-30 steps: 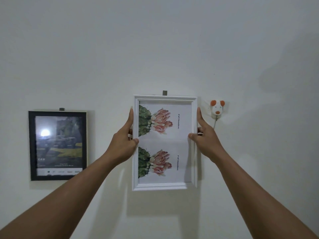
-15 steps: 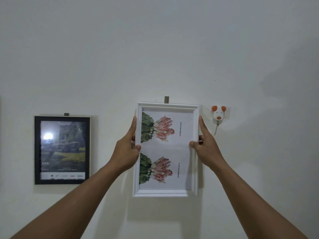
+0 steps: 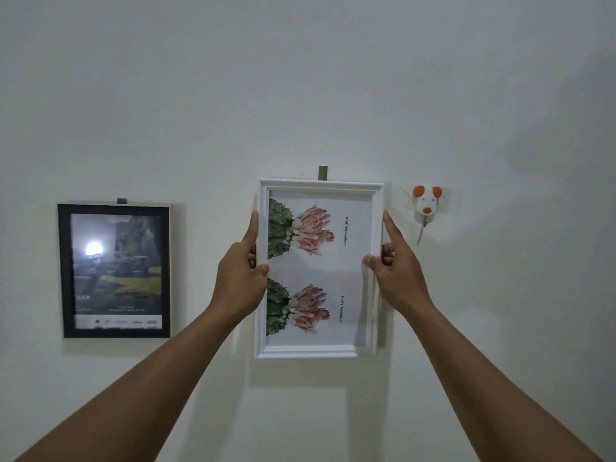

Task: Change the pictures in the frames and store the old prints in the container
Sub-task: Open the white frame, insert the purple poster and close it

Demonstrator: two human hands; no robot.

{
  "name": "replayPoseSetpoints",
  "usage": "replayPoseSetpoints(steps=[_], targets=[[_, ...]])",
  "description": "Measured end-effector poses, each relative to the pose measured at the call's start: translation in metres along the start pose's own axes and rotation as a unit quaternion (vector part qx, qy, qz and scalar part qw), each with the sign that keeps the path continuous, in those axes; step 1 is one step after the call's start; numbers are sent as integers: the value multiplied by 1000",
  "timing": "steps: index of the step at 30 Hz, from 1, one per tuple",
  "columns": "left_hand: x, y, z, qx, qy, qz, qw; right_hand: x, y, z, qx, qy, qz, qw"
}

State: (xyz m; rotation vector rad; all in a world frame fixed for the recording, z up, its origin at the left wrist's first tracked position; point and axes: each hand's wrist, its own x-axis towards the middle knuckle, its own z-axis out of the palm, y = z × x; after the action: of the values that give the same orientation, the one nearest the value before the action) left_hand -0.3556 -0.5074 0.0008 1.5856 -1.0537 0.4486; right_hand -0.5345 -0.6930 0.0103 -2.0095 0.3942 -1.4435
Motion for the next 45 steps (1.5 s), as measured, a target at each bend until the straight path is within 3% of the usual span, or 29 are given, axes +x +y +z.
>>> replayPoseSetpoints(steps=[11,23,27,32,45], targets=[[-3,0,2,-13,45,0,999,-7,1,4,20,21,4,1000],[0,0,8,69,75,12,995,-9,11,9,17,73,-14,997],[-2,1,9,70,75,11,995,-8,17,11,-21,76,-30,996],[-4,1,11,68,76,11,995,-14,21,11,-153,86,-51,983],[-5,3,14,103,99,26,989,-15,27,14,-176,49,-41,982]])
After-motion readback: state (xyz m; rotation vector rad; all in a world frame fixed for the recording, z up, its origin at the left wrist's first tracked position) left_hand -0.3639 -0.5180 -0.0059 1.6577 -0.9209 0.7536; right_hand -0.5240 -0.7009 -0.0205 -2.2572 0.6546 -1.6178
